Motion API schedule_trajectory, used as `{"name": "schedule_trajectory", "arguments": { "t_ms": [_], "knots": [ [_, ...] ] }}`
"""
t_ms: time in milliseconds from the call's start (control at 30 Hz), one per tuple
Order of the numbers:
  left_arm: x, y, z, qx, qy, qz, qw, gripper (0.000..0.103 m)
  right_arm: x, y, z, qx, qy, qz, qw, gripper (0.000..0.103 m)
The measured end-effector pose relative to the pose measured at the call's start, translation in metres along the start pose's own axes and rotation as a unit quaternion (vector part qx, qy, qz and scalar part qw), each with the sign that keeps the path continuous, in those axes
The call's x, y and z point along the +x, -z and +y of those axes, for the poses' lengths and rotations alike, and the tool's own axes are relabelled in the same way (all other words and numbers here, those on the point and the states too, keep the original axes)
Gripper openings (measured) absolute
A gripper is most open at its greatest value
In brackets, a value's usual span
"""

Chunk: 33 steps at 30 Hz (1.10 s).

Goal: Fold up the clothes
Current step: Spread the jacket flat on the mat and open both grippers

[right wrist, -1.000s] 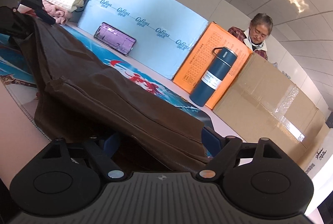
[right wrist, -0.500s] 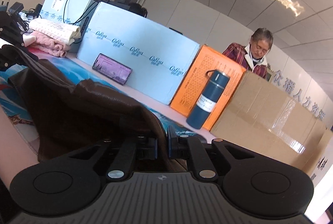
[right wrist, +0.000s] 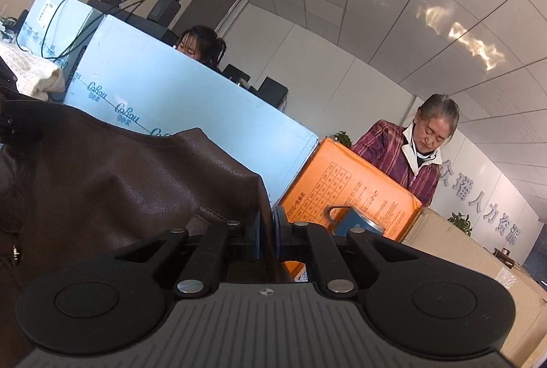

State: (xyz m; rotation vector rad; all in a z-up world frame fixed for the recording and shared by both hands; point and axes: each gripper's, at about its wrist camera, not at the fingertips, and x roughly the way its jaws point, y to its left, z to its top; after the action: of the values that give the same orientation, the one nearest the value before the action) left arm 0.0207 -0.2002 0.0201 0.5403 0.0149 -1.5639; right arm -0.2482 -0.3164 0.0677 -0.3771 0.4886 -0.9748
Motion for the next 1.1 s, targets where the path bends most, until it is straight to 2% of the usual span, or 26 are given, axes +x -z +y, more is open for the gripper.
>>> {"name": "schedule_trajectory", "arguments": {
  "t_ms": [67, 133, 200, 233, 300, 367, 433, 467, 500, 567, 600, 667, 767, 867, 967, 1067, 1100],
  "knots": [
    [0.023, 0.006, 0.011, -0.038, 0.004, 0.028, 0.9989, 0.02, 0.028, -0.011, -0.004, -0.003, 0.001, 0.001, 1.0, 0.007],
    [0.037, 0.013, 0.014, -0.05, -0.004, 0.051, 0.9975, 0.033, 0.054, -0.006, -0.001, 0.005, -0.015, 0.026, 1.0, 0.01],
    [0.031, 0.015, 0.018, -0.054, -0.008, 0.049, 0.9973, 0.057, 0.07, 0.005, 0.006, 0.013, -0.012, 0.05, 0.999, 0.013],
    [0.029, 0.016, 0.02, -0.056, -0.01, 0.048, 0.9972, 0.062, 0.076, 0.009, 0.008, 0.018, -0.009, 0.058, 0.998, 0.014],
    [0.023, 0.018, 0.024, -0.061, -0.013, 0.046, 0.997, 0.07, 0.078, 0.019, 0.005, 0.047, -0.009, 0.066, 0.997, 0.024],
    [0.018, 0.021, 0.028, -0.065, -0.017, 0.044, 0.9967, 0.075, 0.07, 0.026, -0.003, 0.083, -0.015, 0.068, 0.994, 0.042],
    [0.013, 0.023, 0.032, -0.07, -0.02, 0.043, 0.9965, 0.076, 0.056, 0.033, -0.014, 0.115, -0.023, 0.066, 0.991, 0.047],
    [0.008, 0.024, 0.033, -0.07, -0.014, 0.04, 0.9966, 0.076, 0.044, 0.037, -0.019, 0.132, -0.032, 0.065, 0.989, 0.053],
    [-0.006, 0.023, 0.032, -0.064, 0.019, 0.031, 0.9973, 0.078, 0.029, 0.043, -0.025, 0.151, -0.044, 0.064, 0.985, 0.057],
    [-0.032, 0.027, 0.024, -0.054, 0.075, 0.02, 0.9955, 0.085, -0.003, 0.058, -0.039, 0.19, -0.069, 0.063, 0.977, 0.073],
    [-0.045, 0.03, 0.018, -0.05, 0.096, 0.018, 0.9939, 0.086, -0.02, 0.068, -0.044, 0.207, -0.077, 0.066, 0.973, 0.076],
    [-0.066, 0.039, 0.004, -0.055, 0.107, 0.02, 0.9925, 0.086, -0.054, 0.089, -0.05, 0.234, -0.082, 0.075, 0.966, 0.078],
    [-0.106, 0.056, -0.018, -0.064, 0.081, 0.019, 0.9945, 0.086, -0.107, 0.116, -0.047, 0.247, -0.061, 0.096, 0.962, 0.08],
    [-0.14, 0.061, -0.043, -0.037, 0.06, 0.016, 0.9974, 0.087, -0.155, 0.135, -0.033, 0.228, -0.053, 0.113, 0.966, 0.084],
    [-0.157, 0.061, -0.074, 0.041, 0.021, 0.037, 0.9982, 0.09, -0.195, 0.141, -0.012, 0.189, -0.062, 0.124, 0.972, 0.09],
    [-0.162, 0.062, -0.094, 0.111, -0.01, 0.064, 0.9917, 0.091, -0.226, 0.14, 0.013, 0.135, -0.083, 0.124, 0.98, 0.095],
    [-0.161, 0.064, -0.098, 0.12, -0.012, 0.07, 0.9902, 0.091, -0.233, 0.14, 0.019, 0.126, -0.09, 0.123, 0.98, 0.096]
  ]
}}
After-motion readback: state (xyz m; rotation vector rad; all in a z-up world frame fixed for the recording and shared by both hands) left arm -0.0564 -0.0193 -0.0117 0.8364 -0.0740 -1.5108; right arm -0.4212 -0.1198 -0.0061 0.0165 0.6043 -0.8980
